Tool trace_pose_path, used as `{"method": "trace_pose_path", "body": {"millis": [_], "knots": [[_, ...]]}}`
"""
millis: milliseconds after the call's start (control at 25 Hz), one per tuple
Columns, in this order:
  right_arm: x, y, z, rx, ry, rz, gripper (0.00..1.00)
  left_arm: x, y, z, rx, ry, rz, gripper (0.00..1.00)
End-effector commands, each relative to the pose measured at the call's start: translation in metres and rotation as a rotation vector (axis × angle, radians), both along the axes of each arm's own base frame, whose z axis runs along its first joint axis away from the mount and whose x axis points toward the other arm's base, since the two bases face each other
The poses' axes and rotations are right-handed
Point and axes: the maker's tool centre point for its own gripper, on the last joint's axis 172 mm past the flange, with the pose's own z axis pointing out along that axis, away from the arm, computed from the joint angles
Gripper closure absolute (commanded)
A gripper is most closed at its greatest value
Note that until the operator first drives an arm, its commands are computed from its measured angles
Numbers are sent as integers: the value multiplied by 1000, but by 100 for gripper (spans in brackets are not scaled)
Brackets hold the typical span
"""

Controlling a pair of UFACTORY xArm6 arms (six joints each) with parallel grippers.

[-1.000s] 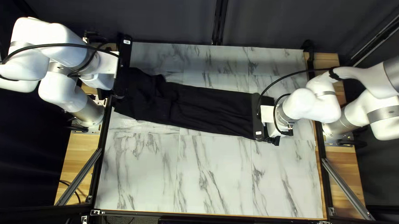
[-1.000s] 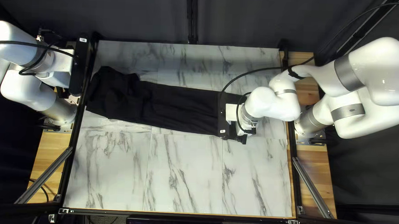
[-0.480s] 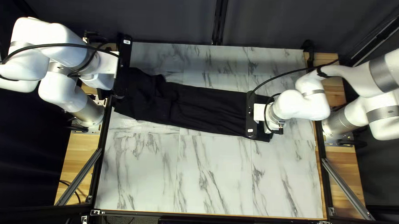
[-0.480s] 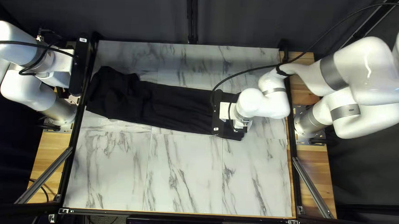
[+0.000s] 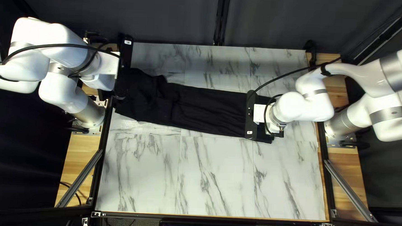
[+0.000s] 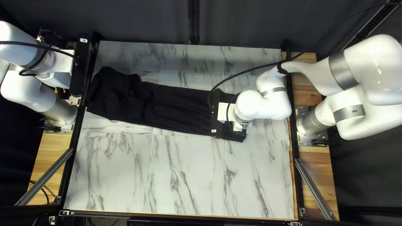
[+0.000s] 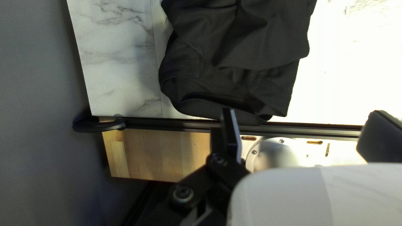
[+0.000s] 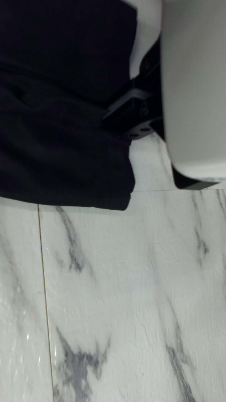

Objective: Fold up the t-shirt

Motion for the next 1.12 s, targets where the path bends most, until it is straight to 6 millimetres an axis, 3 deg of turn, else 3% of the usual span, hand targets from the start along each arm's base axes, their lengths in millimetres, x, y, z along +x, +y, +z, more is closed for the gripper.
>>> {"method": "trace_pose_path", "body": {"millis": [40, 200, 360, 400, 440, 480, 1000, 1120], "knots": [[0, -3, 21, -32, -6, -14, 100, 0, 0, 0, 0, 0, 0, 0], [-14, -19, 27, -41, -5, -36, 100, 0, 0, 0, 0, 0, 0, 0], [-33, -46, 14, -19, -1, -59, 100, 0, 0, 0, 0, 0, 0, 0], [-34, -49, 11, -13, 0, -61, 65, 0, 0, 0, 0, 0, 0, 0], [-34, -52, 7, -2, 1, -61, 10, 0, 0, 0, 0, 0, 0, 0], [-34, -55, 5, 6, 4, -61, 0, 0, 0, 0, 0, 0, 0, 0], [-30, -52, 26, 16, -17, -59, 0, 0, 0, 0, 0, 0, 0, 0], [-33, -62, 24, 25, -15, -62, 0, 0, 0, 0, 0, 0, 0, 0]]}}
